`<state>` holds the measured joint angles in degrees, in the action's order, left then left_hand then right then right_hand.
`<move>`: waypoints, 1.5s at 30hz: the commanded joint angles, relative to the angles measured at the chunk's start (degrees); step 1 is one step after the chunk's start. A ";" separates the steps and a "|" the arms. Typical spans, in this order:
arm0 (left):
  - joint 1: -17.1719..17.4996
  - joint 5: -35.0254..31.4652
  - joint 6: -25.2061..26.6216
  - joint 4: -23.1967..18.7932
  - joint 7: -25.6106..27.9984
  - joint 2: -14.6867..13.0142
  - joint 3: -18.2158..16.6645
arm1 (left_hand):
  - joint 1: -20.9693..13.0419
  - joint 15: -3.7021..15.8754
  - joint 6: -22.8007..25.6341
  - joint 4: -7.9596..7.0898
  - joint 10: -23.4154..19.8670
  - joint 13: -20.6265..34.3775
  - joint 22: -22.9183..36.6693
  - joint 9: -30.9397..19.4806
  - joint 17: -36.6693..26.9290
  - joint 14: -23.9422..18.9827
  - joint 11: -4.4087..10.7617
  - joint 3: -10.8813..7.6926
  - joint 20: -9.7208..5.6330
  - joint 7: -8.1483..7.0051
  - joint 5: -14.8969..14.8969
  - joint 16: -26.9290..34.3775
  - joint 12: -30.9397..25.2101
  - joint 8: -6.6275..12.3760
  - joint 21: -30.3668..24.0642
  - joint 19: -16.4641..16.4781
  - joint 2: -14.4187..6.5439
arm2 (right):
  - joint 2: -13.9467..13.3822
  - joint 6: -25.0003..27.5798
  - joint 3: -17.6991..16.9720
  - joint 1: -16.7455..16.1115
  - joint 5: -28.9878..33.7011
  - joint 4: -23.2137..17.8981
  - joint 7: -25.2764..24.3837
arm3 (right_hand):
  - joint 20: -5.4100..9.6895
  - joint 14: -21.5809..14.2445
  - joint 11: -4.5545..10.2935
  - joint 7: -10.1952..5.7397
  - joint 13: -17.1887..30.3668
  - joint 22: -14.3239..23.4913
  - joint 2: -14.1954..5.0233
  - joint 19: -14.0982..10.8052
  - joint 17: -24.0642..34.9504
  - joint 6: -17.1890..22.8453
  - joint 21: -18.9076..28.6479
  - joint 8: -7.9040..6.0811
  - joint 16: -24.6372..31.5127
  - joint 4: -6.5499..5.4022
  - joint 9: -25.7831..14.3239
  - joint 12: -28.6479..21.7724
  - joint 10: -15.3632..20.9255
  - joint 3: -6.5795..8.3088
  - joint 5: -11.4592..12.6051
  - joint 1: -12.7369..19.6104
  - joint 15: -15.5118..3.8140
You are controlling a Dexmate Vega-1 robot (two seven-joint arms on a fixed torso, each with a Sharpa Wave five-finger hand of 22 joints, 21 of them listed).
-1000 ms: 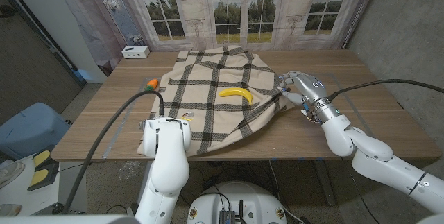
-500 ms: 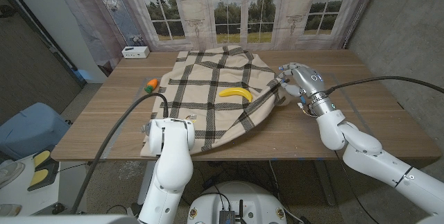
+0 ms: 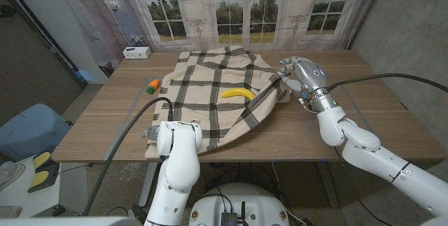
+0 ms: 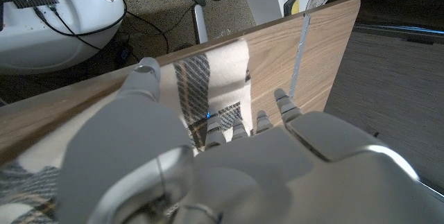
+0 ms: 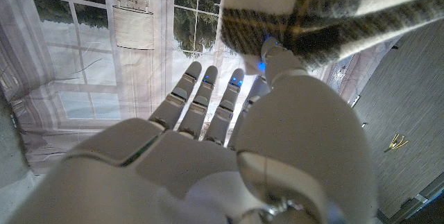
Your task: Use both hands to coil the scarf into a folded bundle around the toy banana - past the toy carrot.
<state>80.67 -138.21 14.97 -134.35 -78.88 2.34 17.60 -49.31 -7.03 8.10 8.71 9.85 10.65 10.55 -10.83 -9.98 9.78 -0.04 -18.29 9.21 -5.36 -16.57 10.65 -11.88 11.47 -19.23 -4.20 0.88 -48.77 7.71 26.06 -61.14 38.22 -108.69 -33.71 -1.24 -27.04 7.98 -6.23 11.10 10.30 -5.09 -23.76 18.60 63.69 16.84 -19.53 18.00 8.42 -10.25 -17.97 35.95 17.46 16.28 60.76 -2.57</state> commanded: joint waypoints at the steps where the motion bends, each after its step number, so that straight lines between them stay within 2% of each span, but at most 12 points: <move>1: -0.20 -2.99 0.18 4.55 -0.07 0.74 -1.04 | -1.65 0.56 2.06 0.12 -0.12 0.13 0.07 -0.09 -0.09 3.81 0.92 -1.28 0.16 -0.39 0.81 0.23 -0.56 0.85 0.22 1.13 -2.28 | 0.00 -2.81 -0.12 0.68 -0.02 0.42 -2.52 | -0.02 -0.65 0.01 6.87 0.27 0.16 0.42 -0.42 -0.05 7.48 -0.03 0.17 -0.09 0.01 -0.34 0.14 0.57 0.52 -0.31 -0.33 -9.13; 3: -0.13 -3.09 0.24 5.02 -0.07 0.28 -1.23 | -2.29 0.90 3.04 0.22 -0.66 0.11 0.05 -0.08 -0.05 3.59 1.21 -1.55 -0.07 -0.68 1.26 0.22 -0.70 1.12 0.26 1.48 -2.86 | -0.01 -3.11 -0.17 0.71 -0.04 0.47 -2.70 | 0.01 -0.74 -0.05 6.89 0.27 0.16 0.43 -0.43 -0.06 7.50 -0.06 0.20 -0.10 0.00 -0.34 0.14 0.73 0.57 -0.35 -0.37 -9.18; 7: 0.03 -2.34 2.11 5.83 -0.07 -1.55 -1.23 | -4.39 2.23 10.23 0.46 -3.80 0.03 -0.04 -0.04 0.07 1.71 2.83 -1.81 -0.83 -2.49 3.66 0.33 -1.35 2.83 0.53 3.48 -3.98 | -0.13 -3.50 -0.08 0.94 0.10 0.58 -2.48 | 0.03 -0.86 0.01 6.84 0.27 0.16 0.45 -0.49 -0.09 7.63 -0.08 0.21 -0.13 -0.02 -0.34 0.24 0.72 0.67 -0.41 -0.45 -9.23; 14: -0.07 -1.96 7.23 8.01 0.70 -6.14 0.14 | -7.18 4.81 24.08 0.66 -10.52 -0.10 -0.06 -0.05 0.22 -2.64 5.01 -1.81 -2.24 -2.75 5.28 0.58 -2.40 5.73 0.81 7.25 -5.26 | -0.44 -4.19 0.08 1.46 0.31 1.00 -1.86 | 0.03 -0.98 0.05 6.82 0.27 0.15 0.49 -0.51 -0.13 7.59 -0.16 0.33 -0.24 -0.04 -0.35 0.44 0.72 0.84 -0.53 -0.57 -9.32; 19: 0.12 -3.53 10.79 10.42 2.74 -8.47 0.98 | -10.93 6.83 35.52 0.87 -16.10 -0.18 -0.02 -0.30 0.32 -6.29 5.41 -2.49 -3.24 -1.24 5.87 0.42 -2.66 8.08 0.96 10.35 -7.41 | -0.72 -4.60 0.01 1.69 0.18 1.38 -1.41 | 0.08 -1.08 0.26 6.70 0.27 0.15 0.52 -0.57 -0.18 7.63 -0.23 0.42 -0.36 -0.04 -0.35 0.65 0.68 1.04 -0.63 -0.65 -9.37; 21: 0.45 -4.32 12.55 11.58 4.59 -9.35 1.34 | -12.57 8.03 44.95 0.52 -20.68 -0.20 0.02 -0.83 0.36 -8.71 6.12 -2.40 -3.52 1.11 6.44 0.37 -2.90 10.89 1.25 11.79 -8.69 | -0.76 -4.71 0.01 1.74 0.20 1.56 -1.42 | 0.13 -1.14 0.23 6.70 0.27 0.15 0.53 -0.64 -0.19 7.64 -0.23 0.45 -0.38 -0.03 -0.35 0.67 0.75 1.10 -0.65 -0.67 -9.39; 23: 0.69 -5.09 13.62 12.50 5.70 -9.89 1.57 | -13.50 8.81 48.29 0.59 -23.46 -0.19 0.09 -0.96 0.38 -11.24 6.32 -2.18 -4.28 1.90 6.57 0.63 -3.06 11.81 1.11 13.16 -8.79 | -0.84 -4.75 -0.01 1.78 0.28 1.67 -1.41 | 0.19 -1.18 0.21 6.71 0.28 0.15 0.54 -0.73 -0.21 7.66 -0.22 0.47 -0.41 -0.02 -0.35 0.69 0.85 1.17 -0.68 -0.67 -9.42; 26: 1.10 -6.04 16.11 13.62 8.06 -10.01 1.85 | -13.84 10.13 49.43 0.38 -25.21 -0.13 0.15 -1.14 0.36 -12.64 6.58 -2.00 -4.47 3.77 6.52 0.72 -3.14 12.15 1.15 13.59 -9.04 | -1.05 -4.89 -0.14 1.87 0.29 1.88 -1.38 | 0.23 -1.26 0.19 6.69 0.28 0.15 0.56 -0.79 -0.23 7.70 -0.24 0.51 -0.47 0.00 -0.35 0.68 1.10 1.28 -0.72 -0.68 -9.46; 32: 1.91 -7.84 20.10 13.19 14.02 -9.16 2.41 | -13.45 10.12 48.36 -0.68 -26.95 0.06 0.29 -2.15 0.21 -14.28 6.32 -1.82 -4.29 3.79 6.26 0.96 -3.21 12.24 1.25 13.70 -10.40 | -0.82 -5.16 -0.24 2.07 0.19 2.44 -1.97 | 0.25 -1.43 0.23 6.66 0.28 0.15 0.60 -0.89 -0.28 7.70 -0.27 0.59 -0.55 0.05 -0.36 0.82 1.19 1.49 -0.79 -0.68 -9.51; 37: 2.73 -8.01 23.12 10.97 21.76 -7.71 2.78 | -12.03 8.92 43.04 -3.94 -27.49 0.57 0.58 -5.06 -0.82 -14.81 5.85 -3.28 -3.13 3.77 4.82 1.20 -2.63 12.59 1.44 13.27 -12.86 | -0.49 -5.30 -0.41 2.21 -0.13 2.99 -2.61 | 0.32 -1.50 0.29 6.70 0.29 0.15 0.66 -1.00 -0.32 7.76 -0.30 0.64 -0.64 0.07 -0.36 0.94 1.24 1.64 -0.85 -0.73 -9.49; 39: 3.02 -8.82 23.71 10.06 25.15 -7.33 3.10 | -11.35 8.47 38.55 -5.98 -28.31 0.99 0.80 -8.02 -1.20 -15.66 5.76 -4.75 -2.68 4.11 3.50 1.44 -2.45 13.51 1.42 13.08 -12.66 | -0.35 -5.34 -0.49 2.27 -0.14 3.31 -3.11 | 0.32 -1.56 0.25 6.71 0.29 0.15 0.67 -1.01 -0.32 7.82 -0.32 0.65 -0.65 0.07 -0.36 0.98 1.25 1.69 -0.87 -0.76 -9.47; 45: 3.12 -12.35 22.73 7.56 32.05 -5.55 3.81 | -10.50 9.08 36.02 -8.68 -29.77 1.46 1.10 -11.85 -1.54 -17.12 6.37 -6.33 -2.87 3.87 1.85 1.84 -2.55 15.96 0.83 13.91 -12.76 | -0.07 -5.13 -0.94 2.04 -0.38 3.91 -4.58 | 0.31 -1.63 0.16 6.76 0.30 0.15 0.72 -1.09 -0.36 7.83 -0.38 0.74 -0.78 0.07 -0.37 1.18 1.28 1.90 -0.95 -0.85 -9.45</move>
<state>83.03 -146.35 35.65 -123.62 -58.76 -5.39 20.25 -60.63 1.91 44.86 1.25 -18.86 11.78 11.35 -21.00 -11.32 -6.59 6.20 -24.06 6.42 -1.35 -13.96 11.98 -14.32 26.11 -18.18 8.95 -12.13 -49.33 2.57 25.66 -59.06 38.25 -105.85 -36.34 -0.72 -28.17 8.18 -6.34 11.18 10.30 -4.44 -24.27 18.07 64.19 16.52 -18.74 17.34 8.37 -10.56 -17.13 36.75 18.78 15.46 60.10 -2.87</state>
